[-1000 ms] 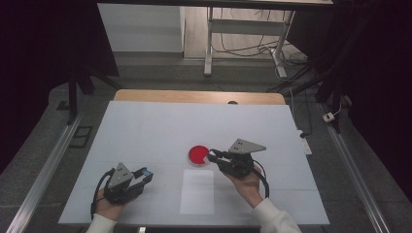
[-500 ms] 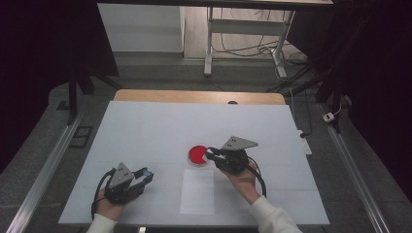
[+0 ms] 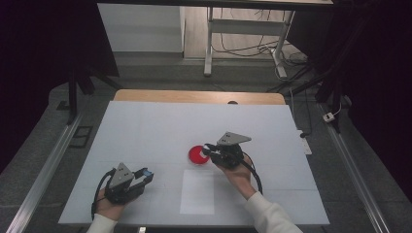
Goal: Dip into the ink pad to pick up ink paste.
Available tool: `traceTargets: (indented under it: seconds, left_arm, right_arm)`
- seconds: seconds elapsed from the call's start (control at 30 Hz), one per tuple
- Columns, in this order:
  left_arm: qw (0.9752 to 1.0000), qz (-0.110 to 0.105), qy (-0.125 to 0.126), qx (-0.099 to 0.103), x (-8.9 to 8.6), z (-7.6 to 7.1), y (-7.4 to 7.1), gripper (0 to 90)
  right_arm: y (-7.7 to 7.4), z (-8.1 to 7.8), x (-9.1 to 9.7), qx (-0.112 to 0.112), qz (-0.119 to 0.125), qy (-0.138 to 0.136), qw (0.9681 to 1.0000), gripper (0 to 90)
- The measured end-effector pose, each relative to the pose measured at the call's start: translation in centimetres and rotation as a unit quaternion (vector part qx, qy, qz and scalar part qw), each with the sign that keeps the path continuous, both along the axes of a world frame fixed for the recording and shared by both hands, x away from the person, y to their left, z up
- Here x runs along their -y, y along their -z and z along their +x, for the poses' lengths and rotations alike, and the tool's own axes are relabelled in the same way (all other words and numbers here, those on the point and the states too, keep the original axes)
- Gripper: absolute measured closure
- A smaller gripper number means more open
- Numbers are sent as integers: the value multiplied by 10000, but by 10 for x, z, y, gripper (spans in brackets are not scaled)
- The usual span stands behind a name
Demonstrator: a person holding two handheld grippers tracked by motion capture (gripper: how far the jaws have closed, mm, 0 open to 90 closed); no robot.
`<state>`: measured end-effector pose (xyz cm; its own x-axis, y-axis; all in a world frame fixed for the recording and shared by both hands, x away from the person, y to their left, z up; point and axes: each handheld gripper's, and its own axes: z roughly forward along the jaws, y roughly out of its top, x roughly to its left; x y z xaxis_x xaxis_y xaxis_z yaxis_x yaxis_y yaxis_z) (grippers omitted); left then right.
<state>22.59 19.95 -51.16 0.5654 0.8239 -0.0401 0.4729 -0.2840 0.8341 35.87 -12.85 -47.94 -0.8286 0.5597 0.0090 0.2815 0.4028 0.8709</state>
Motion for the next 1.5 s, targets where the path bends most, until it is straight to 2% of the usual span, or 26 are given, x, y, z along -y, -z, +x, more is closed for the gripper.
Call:
traceTargets:
  seconds: [0.6,0.93,1.23,1.5]
  left_arm:
    - [10000,-13,3,-4,-1,0,0,653]
    - [10000,-8,-18,-5,-1,0,0,653]
    - [10000,-9,-7,-9,-1,0,0,653]
    - [10000,0,-2,-5,-1,0,0,653]
  right_arm:
    - [11,17,-18,-35,-427,-19,9991,752]
    - [17,23,-21,-127,-568,4,9983,752]
    - [20,24,-23,-104,-712,1,9974,752]
    - [21,23,-24,-104,-718,-19,9974,752]
